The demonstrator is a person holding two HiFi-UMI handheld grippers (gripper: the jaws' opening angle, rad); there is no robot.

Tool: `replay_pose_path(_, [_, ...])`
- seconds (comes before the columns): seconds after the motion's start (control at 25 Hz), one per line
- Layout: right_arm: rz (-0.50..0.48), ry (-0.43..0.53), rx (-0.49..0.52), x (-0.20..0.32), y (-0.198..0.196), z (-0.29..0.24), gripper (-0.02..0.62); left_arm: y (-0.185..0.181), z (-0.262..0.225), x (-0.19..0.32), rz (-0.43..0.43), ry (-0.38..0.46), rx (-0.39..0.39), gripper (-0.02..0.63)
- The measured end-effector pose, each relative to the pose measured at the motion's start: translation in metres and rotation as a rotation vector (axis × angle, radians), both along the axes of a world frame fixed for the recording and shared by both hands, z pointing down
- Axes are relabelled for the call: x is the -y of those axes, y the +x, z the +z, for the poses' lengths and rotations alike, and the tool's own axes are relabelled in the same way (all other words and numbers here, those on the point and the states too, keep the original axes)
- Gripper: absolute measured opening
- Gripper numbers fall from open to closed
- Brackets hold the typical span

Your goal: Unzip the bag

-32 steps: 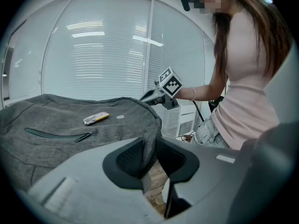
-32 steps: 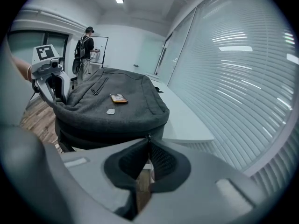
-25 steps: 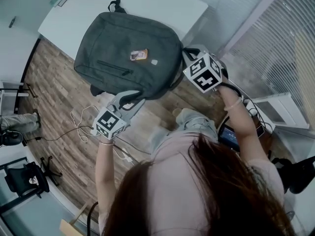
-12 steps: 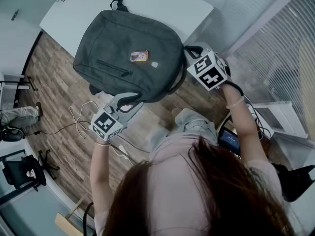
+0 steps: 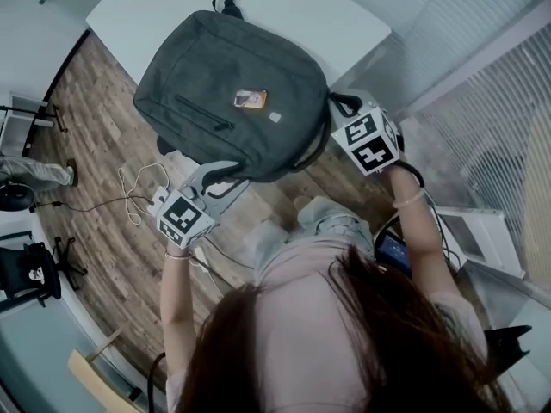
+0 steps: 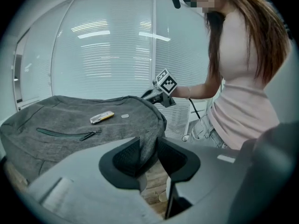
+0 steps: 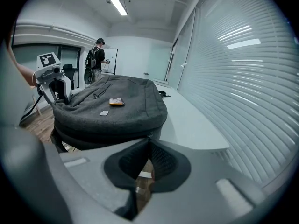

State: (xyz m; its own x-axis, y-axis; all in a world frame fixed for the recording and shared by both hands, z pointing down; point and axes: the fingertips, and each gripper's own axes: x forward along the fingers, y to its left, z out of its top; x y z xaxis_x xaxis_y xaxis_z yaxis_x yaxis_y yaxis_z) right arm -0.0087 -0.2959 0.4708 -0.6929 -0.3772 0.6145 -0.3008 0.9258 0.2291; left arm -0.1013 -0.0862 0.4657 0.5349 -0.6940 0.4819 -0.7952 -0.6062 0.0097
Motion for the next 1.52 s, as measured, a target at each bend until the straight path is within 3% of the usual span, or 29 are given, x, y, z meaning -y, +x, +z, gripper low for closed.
replay_pose_path(0.48, [-0.038,-0.018,0.064,-0.004,0.0,0.001,0.012,-0.003,-0.01,-0.001,-0.215,0.005,0.065,0.138])
replay_pose_path(0.6, [-0.053,-0.007,0.07,-0.003,-0.001,-0.001,0.012,-0.004,-0.023,-0.001,-0.27,0.025,0.039,0.175])
replay_pose_path(0.76, [-0.059,-0.004,0.067,-0.002,0.001,0.003,0.012,0.002,-0.045,0.006,-0.33,0.078,0.008,0.176])
replay_pose_path(1.12, [-0.063,-0.024,0.128,-0.005,0.001,0.002,0.012,0.042,-0.052,0.051,-0.267,0.035,0.038,0.178])
replay_pose_path(1.52, [-0.053,-0.055,0.172,-0.004,0.003,0.002,0.012,0.062,-0.03,0.072,-0.235,-0.108,0.136,0.184])
